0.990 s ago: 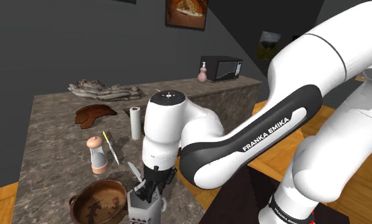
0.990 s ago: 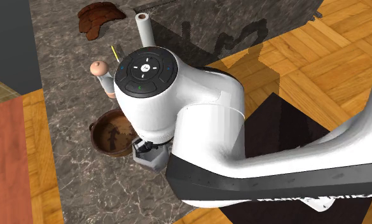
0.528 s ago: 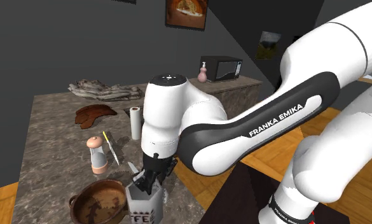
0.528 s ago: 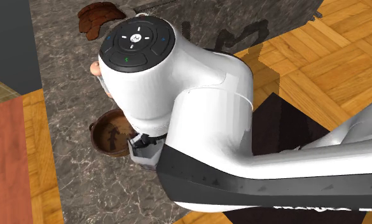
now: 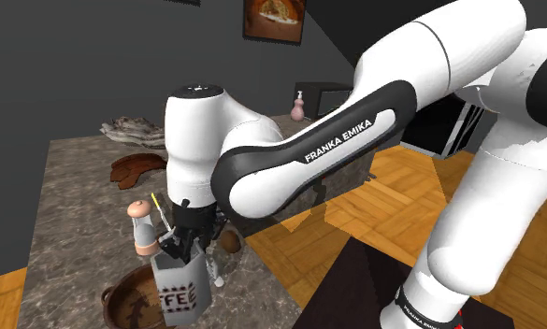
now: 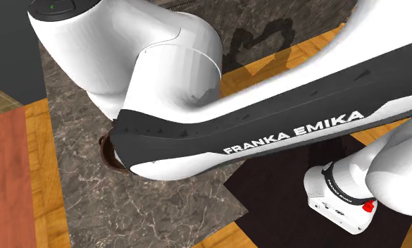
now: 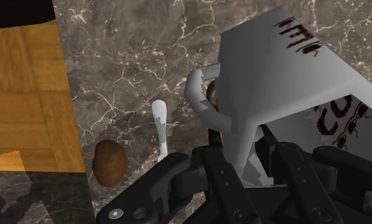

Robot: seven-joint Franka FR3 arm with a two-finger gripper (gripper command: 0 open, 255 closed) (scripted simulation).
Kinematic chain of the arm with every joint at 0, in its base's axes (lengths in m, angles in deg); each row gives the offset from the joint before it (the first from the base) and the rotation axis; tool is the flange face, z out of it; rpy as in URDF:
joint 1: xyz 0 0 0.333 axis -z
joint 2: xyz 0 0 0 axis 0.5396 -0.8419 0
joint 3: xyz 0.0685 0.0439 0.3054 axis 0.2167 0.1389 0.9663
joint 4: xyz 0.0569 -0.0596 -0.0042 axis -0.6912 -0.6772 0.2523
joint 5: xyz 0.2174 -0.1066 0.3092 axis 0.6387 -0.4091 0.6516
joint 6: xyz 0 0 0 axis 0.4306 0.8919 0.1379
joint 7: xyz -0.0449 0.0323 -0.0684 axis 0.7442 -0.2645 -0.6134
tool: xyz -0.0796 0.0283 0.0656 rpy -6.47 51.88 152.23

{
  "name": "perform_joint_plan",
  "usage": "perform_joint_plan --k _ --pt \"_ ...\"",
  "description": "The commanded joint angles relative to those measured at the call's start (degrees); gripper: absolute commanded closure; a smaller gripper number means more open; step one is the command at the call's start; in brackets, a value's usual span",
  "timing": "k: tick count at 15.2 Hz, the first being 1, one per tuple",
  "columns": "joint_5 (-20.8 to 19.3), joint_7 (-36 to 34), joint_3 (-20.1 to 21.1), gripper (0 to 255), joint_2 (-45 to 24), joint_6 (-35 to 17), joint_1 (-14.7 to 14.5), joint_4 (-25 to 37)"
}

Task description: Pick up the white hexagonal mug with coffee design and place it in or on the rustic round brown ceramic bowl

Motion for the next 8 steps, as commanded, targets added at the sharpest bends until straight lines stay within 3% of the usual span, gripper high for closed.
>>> perform_joint_plan --k 1,7,8 --pt "-4.7 -2.3 0.1 255 -5.3 2.1 0.2 5.7" --pt "-15.8 -5.6 -2.9 255 -21.6 10.6 -4.7 25.8" --pt "-15.9 -5.8 -3.2 255 -21.8 9.9 -4.9 25.3"
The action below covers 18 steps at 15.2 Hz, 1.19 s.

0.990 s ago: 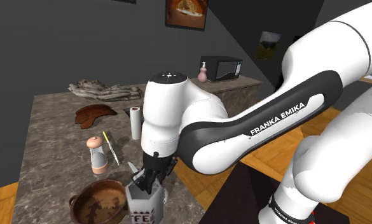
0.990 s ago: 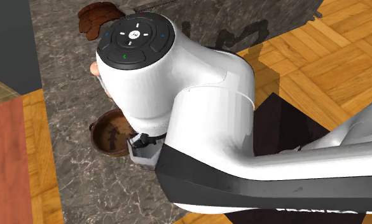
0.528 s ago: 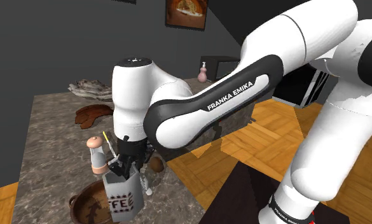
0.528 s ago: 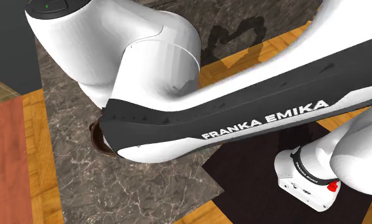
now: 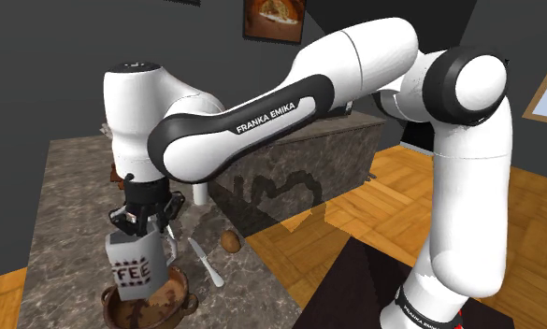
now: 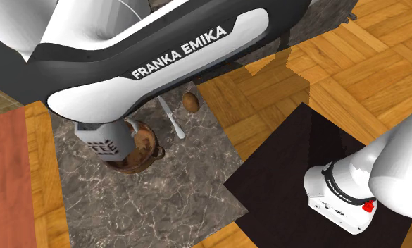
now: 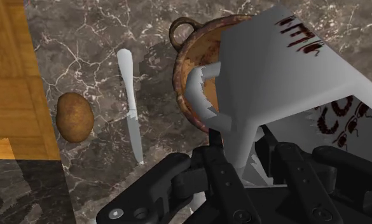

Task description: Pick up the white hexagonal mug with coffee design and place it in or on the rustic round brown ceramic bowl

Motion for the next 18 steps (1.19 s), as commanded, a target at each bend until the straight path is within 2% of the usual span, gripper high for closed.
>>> perform_joint_plan --k 1,18 --pt "-1.4 -0.2 -0.7 255 -2.0 -0.2 -0.6 1.4" --pt "-7.2 -4.5 -4.0 255 -8.0 -10.1 -2.6 -4.0"
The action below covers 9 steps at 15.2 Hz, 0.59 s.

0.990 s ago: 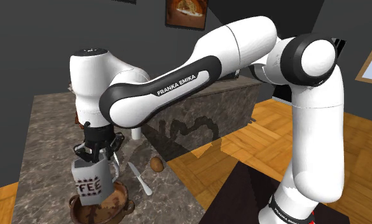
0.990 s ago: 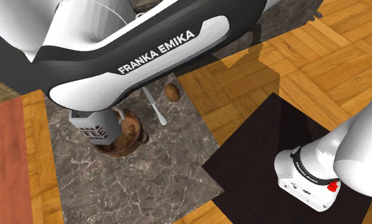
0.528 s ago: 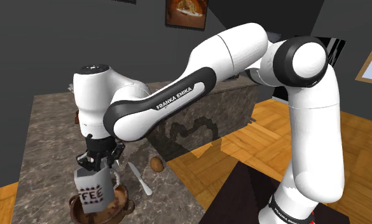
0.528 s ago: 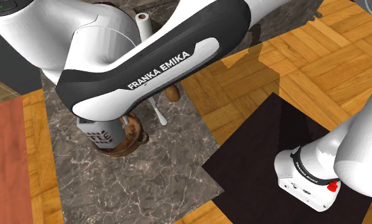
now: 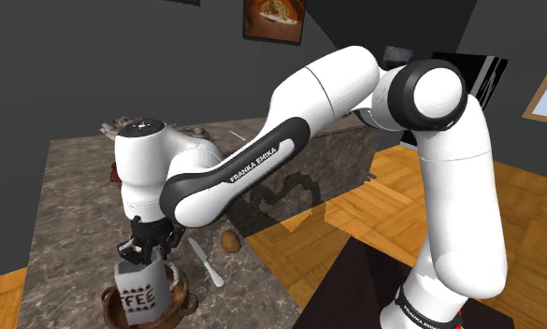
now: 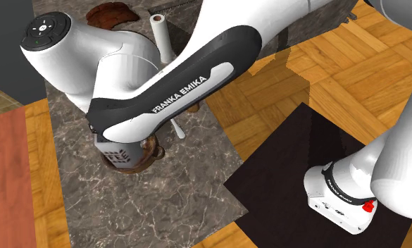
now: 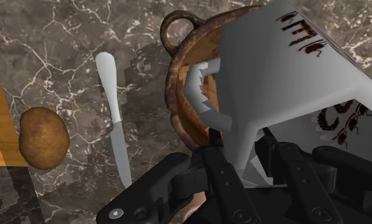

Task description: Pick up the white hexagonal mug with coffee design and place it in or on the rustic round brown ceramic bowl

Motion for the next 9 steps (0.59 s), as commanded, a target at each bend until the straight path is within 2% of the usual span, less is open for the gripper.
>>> perform_joint_plan --k 1,8,9 --pt "-0.7 -0.5 -0.4 255 -0.7 -0.9 -0.3 -0.3" --pt "-0.7 -0.5 -0.4 255 -0.7 -0.9 -0.3 -0.3" --pt "-0.7 -0.5 -0.4 0 -0.7 -0.9 -0.3 -0.3"
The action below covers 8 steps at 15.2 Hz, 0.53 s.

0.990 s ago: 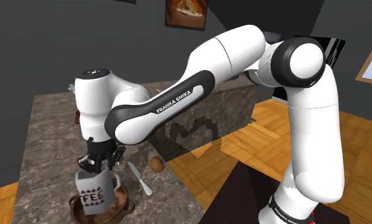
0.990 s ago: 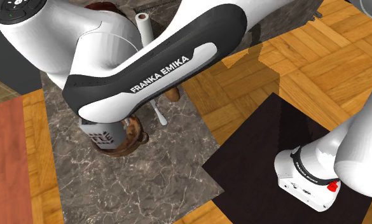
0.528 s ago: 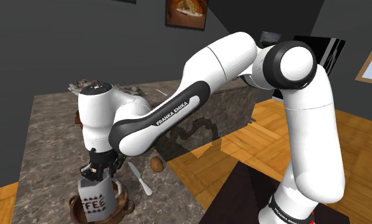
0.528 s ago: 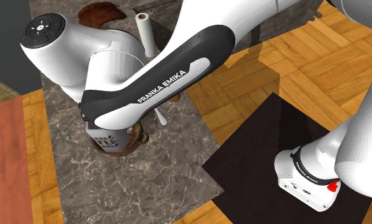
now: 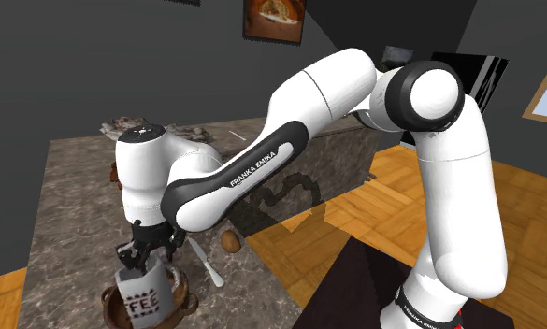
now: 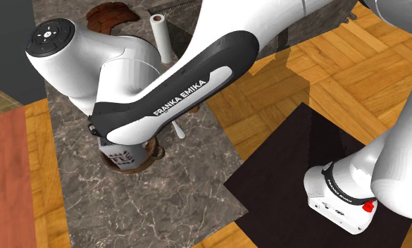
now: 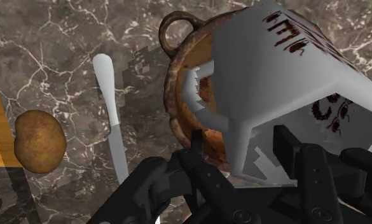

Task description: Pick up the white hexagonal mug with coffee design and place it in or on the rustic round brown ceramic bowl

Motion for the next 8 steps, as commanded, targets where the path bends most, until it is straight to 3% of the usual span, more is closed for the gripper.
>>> perform_joint_plan --k 1,5,8 --pt "0.0 0.0 0.0 0 0.0 0.0 0.0 0.0" --pt "0.0 0.0 0.0 0 0.0 0.0 0.0 0.0" --pt "3.1 1.8 2.0 0 3.7 3.8 1.4 0.8"
